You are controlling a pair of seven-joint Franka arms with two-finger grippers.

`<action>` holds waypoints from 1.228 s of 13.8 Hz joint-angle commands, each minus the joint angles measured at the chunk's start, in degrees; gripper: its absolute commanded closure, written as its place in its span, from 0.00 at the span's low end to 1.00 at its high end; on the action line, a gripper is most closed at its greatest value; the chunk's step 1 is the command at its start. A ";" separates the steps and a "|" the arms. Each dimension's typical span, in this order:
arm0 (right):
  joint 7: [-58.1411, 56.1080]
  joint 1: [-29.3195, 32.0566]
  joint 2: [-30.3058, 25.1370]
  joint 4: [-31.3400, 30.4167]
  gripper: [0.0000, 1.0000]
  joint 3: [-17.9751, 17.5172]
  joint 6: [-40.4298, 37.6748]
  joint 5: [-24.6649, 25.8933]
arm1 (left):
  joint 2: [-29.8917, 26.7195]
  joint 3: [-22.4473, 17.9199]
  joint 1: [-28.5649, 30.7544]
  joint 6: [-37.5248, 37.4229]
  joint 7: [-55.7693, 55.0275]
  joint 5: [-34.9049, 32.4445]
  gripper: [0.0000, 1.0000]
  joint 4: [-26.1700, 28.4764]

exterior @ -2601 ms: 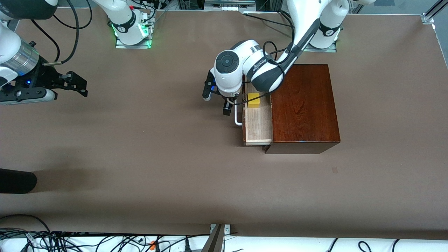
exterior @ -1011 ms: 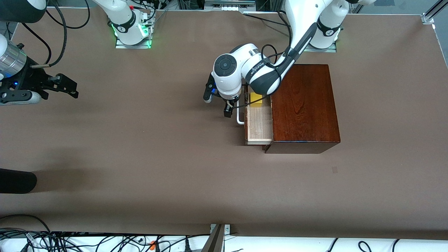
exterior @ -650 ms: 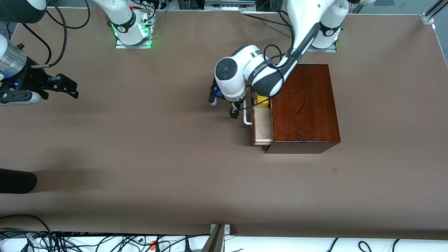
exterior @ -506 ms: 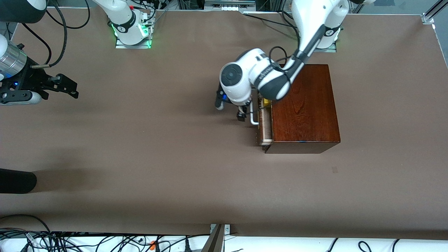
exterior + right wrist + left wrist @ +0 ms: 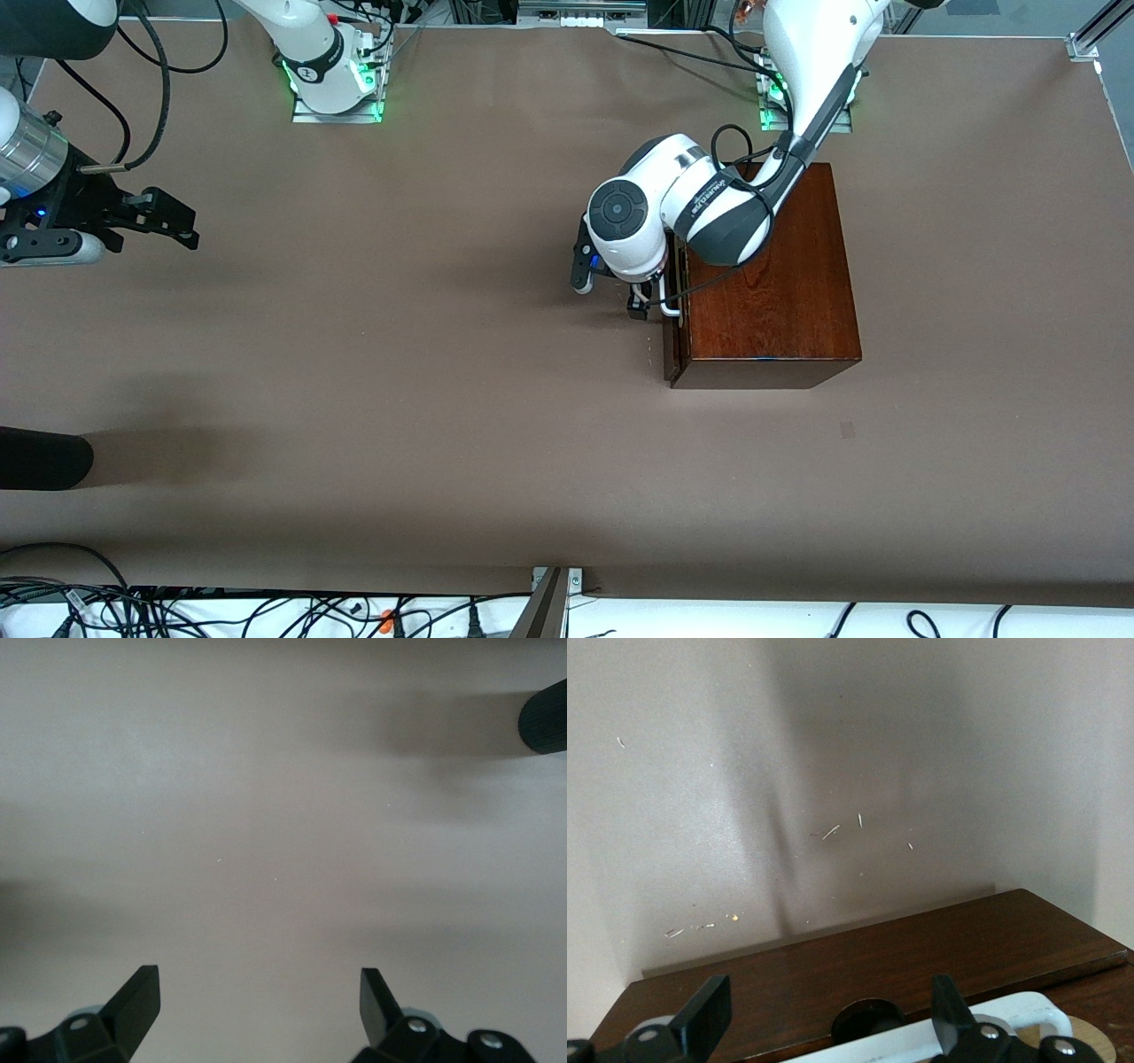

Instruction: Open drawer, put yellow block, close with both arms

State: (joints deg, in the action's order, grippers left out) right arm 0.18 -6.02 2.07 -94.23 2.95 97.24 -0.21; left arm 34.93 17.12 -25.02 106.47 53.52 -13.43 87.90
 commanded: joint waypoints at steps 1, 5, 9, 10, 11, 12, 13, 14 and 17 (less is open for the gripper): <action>0.00 0.84 0.66 1.42 0.00 -0.14 -0.64 -0.66 | -3.89 1.50 -0.03 -1.26 -0.86 0.59 0.00 0.51; 0.00 0.84 0.66 1.42 0.00 -0.14 -0.64 -0.66 | -12.05 1.43 0.14 -6.43 -12.00 8.33 0.00 0.43; 0.00 0.84 0.66 1.42 0.00 -0.23 -0.64 -0.66 | -17.60 1.25 5.66 -16.88 -22.30 8.33 0.00 -3.69; 0.00 0.84 0.66 1.42 0.00 -0.14 -0.64 -0.66 | -18.49 1.25 7.51 -19.17 -24.23 8.33 0.00 -5.36; 0.00 0.84 0.66 1.42 0.00 -0.14 -0.64 -0.66 | -18.76 1.33 9.53 -20.93 -25.21 8.42 0.00 -7.20; 0.00 0.84 0.66 1.42 0.00 -0.14 -0.64 -0.66 | -18.93 1.25 11.46 -22.78 -25.22 8.33 0.00 -8.79; 0.00 0.84 0.66 1.42 0.00 -0.14 -0.64 -0.66 | -19.02 1.16 13.22 -24.88 -25.39 8.24 0.00 -9.67; 0.00 0.84 0.66 1.42 0.00 -0.14 -0.64 -0.66 | -19.46 1.07 15.07 -26.30 -25.48 8.33 0.00 -10.38; 0.00 0.84 0.66 1.42 0.00 -0.14 -0.64 -0.75 | -19.73 1.16 20.35 -29.54 -25.92 8.16 0.00 -14.07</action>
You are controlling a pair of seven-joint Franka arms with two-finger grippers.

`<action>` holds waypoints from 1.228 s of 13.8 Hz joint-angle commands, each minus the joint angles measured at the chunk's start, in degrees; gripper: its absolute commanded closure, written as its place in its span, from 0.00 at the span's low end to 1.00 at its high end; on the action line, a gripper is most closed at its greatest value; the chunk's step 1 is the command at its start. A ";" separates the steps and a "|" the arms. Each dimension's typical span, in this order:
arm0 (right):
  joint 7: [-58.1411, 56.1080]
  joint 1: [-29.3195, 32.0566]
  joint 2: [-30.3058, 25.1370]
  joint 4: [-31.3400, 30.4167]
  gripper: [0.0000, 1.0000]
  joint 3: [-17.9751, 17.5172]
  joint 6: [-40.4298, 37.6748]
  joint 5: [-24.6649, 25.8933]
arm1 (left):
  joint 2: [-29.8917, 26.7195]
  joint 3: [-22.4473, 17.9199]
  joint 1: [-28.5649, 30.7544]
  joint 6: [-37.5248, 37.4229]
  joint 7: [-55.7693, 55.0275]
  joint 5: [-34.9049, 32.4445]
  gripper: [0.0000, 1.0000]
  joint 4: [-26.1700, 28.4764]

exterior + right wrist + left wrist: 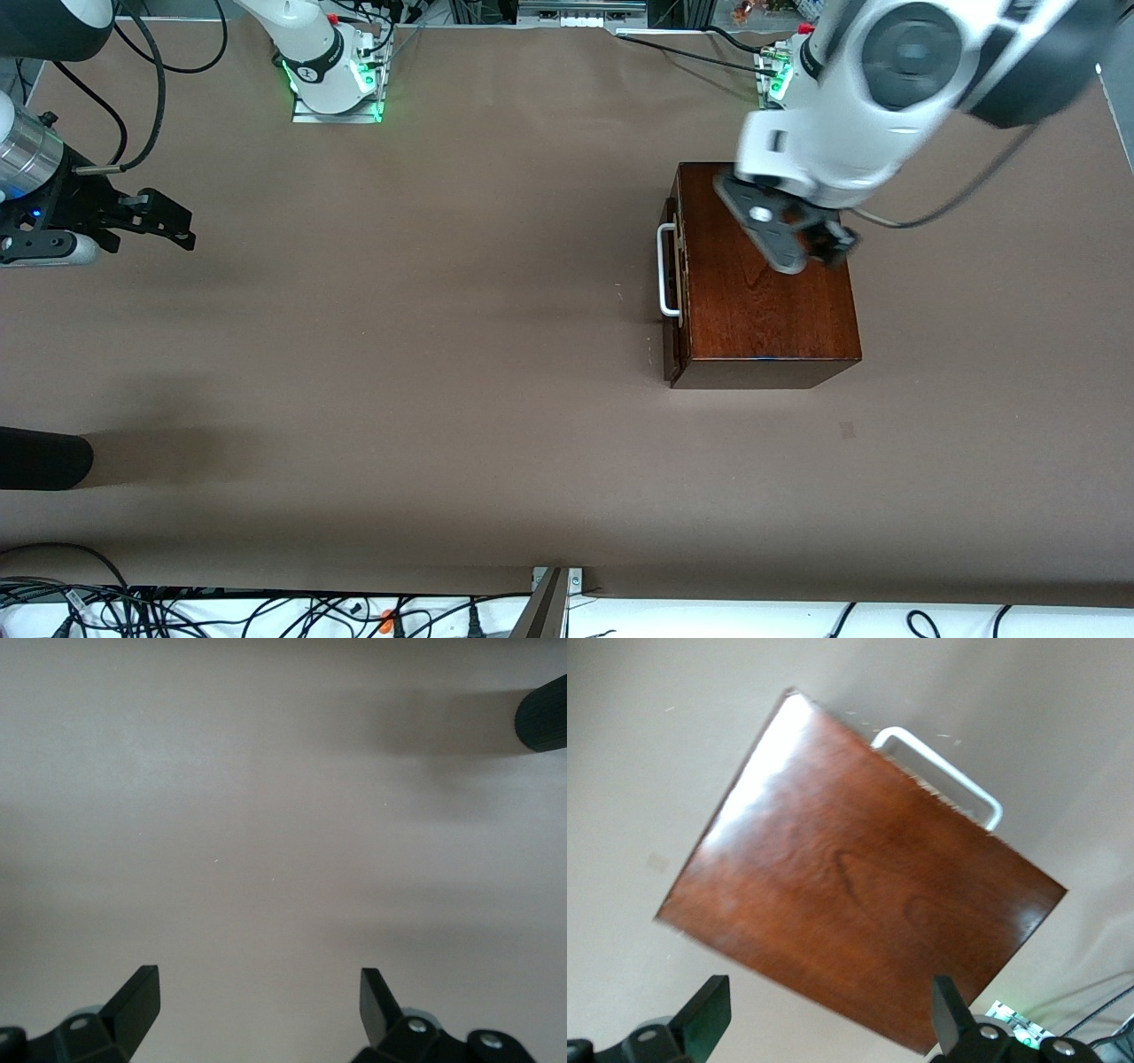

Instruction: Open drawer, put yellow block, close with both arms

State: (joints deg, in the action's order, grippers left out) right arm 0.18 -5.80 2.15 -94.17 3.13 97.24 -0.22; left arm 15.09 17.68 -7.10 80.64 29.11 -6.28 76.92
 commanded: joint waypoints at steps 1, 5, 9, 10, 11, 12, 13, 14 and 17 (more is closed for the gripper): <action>-0.01 0.62 0.57 1.36 0.00 -0.31 -0.64 -0.75 | -0.50 -0.19 2.70 -4.70 -1.68 1.01 0.00 -3.27; -0.01 0.62 0.57 1.36 0.00 -0.31 -0.64 -0.75 | -5.93 -5.19 4.46 -1.29 -10.70 2.41 0.00 0.93; -0.01 0.62 0.57 1.36 0.00 -0.31 -0.64 -0.66 | -14.19 -10.56 4.46 6.69 -30.30 2.50 0.00 11.82; -0.01 0.62 0.57 1.36 0.00 -0.31 -0.64 -0.75 | -15.43 -11.44 4.55 9.50 -32.77 2.50 0.00 14.28; -0.01 0.62 0.57 1.36 0.00 -0.31 -0.64 -0.66 | -16.14 -13.62 4.47 10.49 -33.41 2.68 0.00 15.79; -0.01 0.62 0.57 1.36 0.00 -0.31 -0.64 -0.75 | -16.15 -15.64 4.46 11.20 -33.41 3.63 0.00 16.24; -0.01 0.62 0.57 1.36 0.00 -0.31 -0.73 -0.75 | -16.15 -16.88 4.46 12.51 -33.15 6.52 0.00 16.85; -0.01 0.62 0.57 1.36 0.00 -0.31 -0.65 -0.75 | -16.32 -17.94 4.46 13.39 -32.98 7.85 0.00 18.51; -0.01 0.62 0.57 1.36 0.00 -0.31 -0.64 -0.75 | -18.51 -18.39 4.46 18.75 -32.89 8.39 0.00 22.55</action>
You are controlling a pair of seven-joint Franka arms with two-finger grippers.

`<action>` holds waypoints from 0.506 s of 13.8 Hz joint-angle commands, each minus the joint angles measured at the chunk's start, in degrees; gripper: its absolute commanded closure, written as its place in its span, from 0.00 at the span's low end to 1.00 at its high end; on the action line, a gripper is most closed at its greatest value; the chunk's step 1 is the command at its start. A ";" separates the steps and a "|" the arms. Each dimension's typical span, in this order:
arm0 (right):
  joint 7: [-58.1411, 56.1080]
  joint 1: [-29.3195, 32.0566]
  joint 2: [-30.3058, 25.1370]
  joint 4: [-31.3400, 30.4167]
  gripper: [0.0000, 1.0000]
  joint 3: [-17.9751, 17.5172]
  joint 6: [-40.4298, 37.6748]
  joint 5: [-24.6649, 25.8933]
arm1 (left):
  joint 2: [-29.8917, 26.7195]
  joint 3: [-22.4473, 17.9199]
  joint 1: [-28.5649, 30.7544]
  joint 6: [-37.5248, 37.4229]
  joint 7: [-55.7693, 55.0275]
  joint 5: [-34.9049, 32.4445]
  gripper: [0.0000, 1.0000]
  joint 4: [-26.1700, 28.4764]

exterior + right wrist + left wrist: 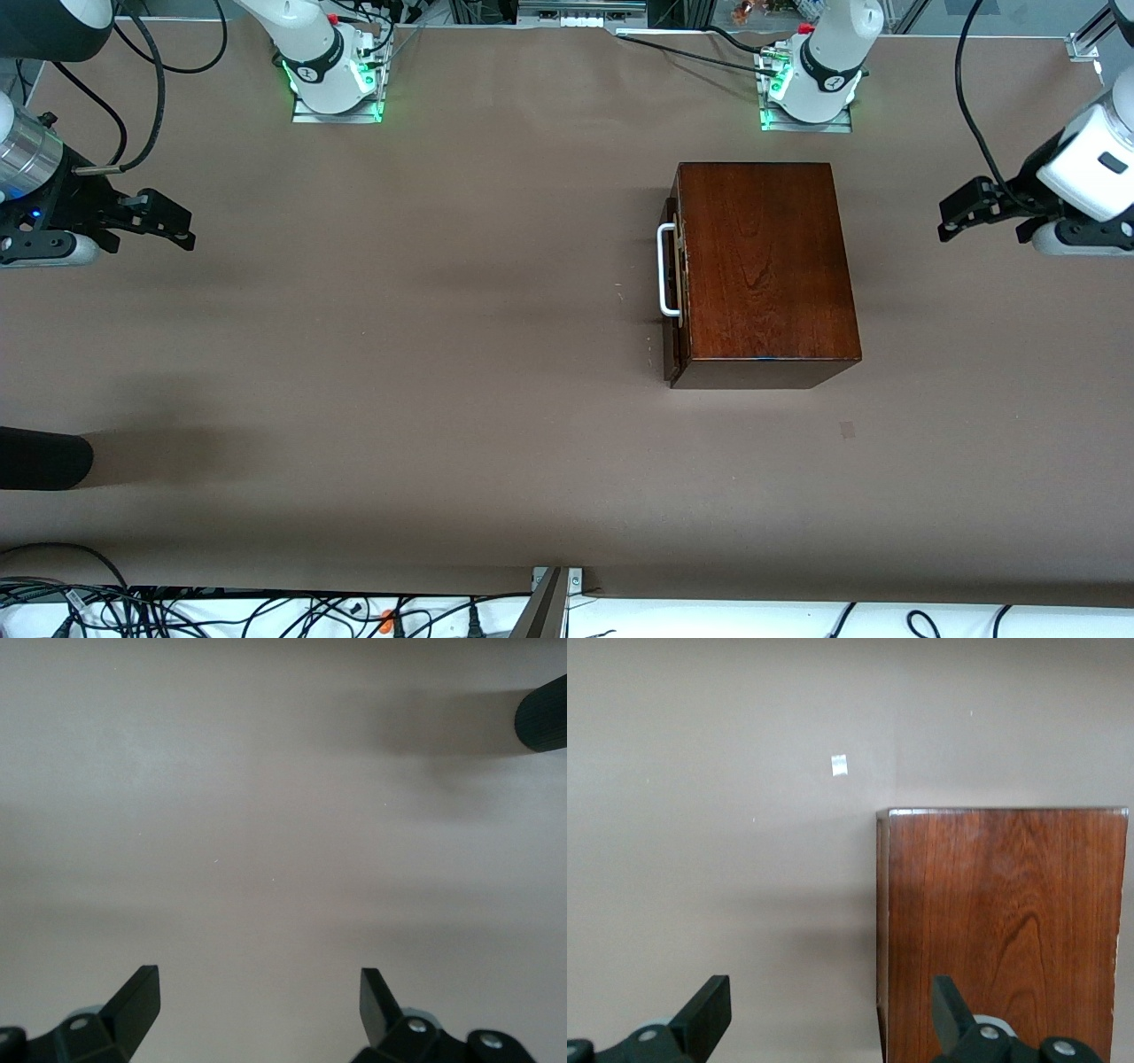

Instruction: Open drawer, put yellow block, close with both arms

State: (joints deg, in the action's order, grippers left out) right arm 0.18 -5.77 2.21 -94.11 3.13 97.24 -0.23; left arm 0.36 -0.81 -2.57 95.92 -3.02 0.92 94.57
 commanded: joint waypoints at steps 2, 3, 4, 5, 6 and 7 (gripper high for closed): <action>-0.01 0.58 0.51 1.30 0.00 -0.32 -0.73 -0.74 | -5.46 0.11 -0.07 3.75 -0.76 0.66 0.00 6.59; -0.01 0.58 0.51 1.30 0.00 -0.32 -0.73 -0.74 | -5.28 0.11 -0.07 3.23 -0.67 0.66 0.00 6.59; -0.01 0.58 0.51 1.30 0.00 -0.32 -0.73 -0.74 | -4.93 0.11 -0.07 2.35 -0.93 0.57 0.00 6.50; -0.01 0.58 0.51 1.30 0.00 -0.32 -0.73 -0.65 | -4.50 0.19 -0.07 0.69 -0.93 0.48 0.00 5.72; -0.01 0.58 0.51 1.30 0.00 -0.32 -0.73 -0.74 | -3.36 0.46 -0.07 -0.81 -0.76 0.31 0.00 4.23; -0.01 0.58 0.51 1.30 0.00 -0.32 -0.73 -0.74 | -2.57 0.46 -0.07 -1.60 -0.84 0.31 0.00 2.91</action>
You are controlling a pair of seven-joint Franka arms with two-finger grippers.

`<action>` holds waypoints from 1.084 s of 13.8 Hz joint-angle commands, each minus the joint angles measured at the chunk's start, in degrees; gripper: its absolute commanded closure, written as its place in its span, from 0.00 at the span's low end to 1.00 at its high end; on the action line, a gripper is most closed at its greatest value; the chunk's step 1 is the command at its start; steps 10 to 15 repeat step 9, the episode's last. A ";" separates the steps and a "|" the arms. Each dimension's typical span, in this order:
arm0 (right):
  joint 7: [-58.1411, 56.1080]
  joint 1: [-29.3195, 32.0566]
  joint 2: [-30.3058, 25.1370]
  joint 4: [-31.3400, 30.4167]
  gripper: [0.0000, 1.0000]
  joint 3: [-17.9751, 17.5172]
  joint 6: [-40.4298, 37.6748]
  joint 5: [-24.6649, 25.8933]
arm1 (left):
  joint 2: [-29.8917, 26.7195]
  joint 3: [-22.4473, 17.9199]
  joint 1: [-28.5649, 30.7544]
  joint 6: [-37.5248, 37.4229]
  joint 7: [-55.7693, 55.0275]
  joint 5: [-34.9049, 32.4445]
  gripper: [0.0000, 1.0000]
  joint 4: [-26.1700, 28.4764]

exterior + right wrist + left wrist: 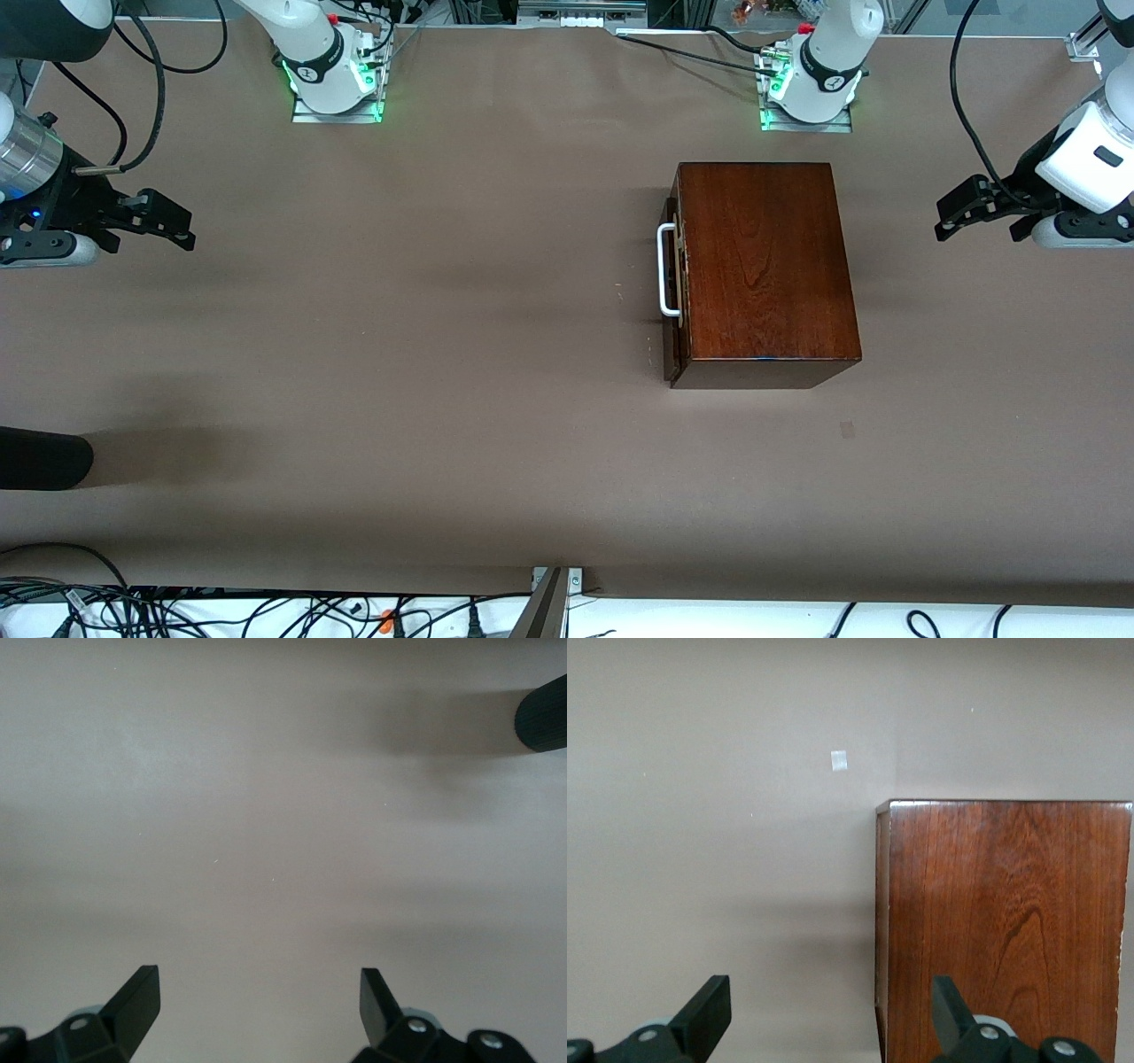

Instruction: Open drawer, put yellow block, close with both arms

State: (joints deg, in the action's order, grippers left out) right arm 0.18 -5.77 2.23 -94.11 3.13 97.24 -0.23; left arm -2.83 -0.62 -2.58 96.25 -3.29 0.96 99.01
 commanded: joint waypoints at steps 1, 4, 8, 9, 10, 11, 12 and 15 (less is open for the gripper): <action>-0.01 0.58 0.49 1.29 0.00 -0.32 -0.73 -0.65 | 1.16 0.36 -0.14 -2.38 -0.58 0.27 0.00 -2.24; -0.01 0.58 0.49 1.29 0.00 -0.32 -0.73 -0.74 | 1.16 0.80 -0.32 -2.65 -0.58 0.18 0.00 -2.51; -0.01 0.58 0.49 1.29 0.00 -0.32 -0.73 -0.74 | 1.16 0.80 -0.32 -2.74 -0.58 0.18 0.00 -2.60; -0.01 0.58 0.49 1.29 0.00 -0.32 -0.73 -0.65 | 1.25 0.71 -0.32 -2.74 -0.58 0.18 0.00 -2.60; -0.01 0.58 0.49 1.29 0.00 -0.32 -0.73 -0.65 | 1.25 0.71 -0.32 -2.74 -0.58 0.18 0.00 -2.60; -0.01 0.58 0.49 1.29 0.00 -0.32 -0.73 -0.65 | 1.25 0.71 -0.32 -2.74 -0.58 0.18 0.00 -2.60; -0.01 0.58 0.49 1.29 0.00 -0.32 -0.73 -0.65 | 1.25 0.71 -0.32 -2.74 -0.58 0.18 0.00 -2.60; -0.01 0.58 0.49 1.29 0.00 -0.32 -0.73 -0.65 | 1.25 0.71 -0.32 -2.74 -0.58 0.18 0.00 -2.60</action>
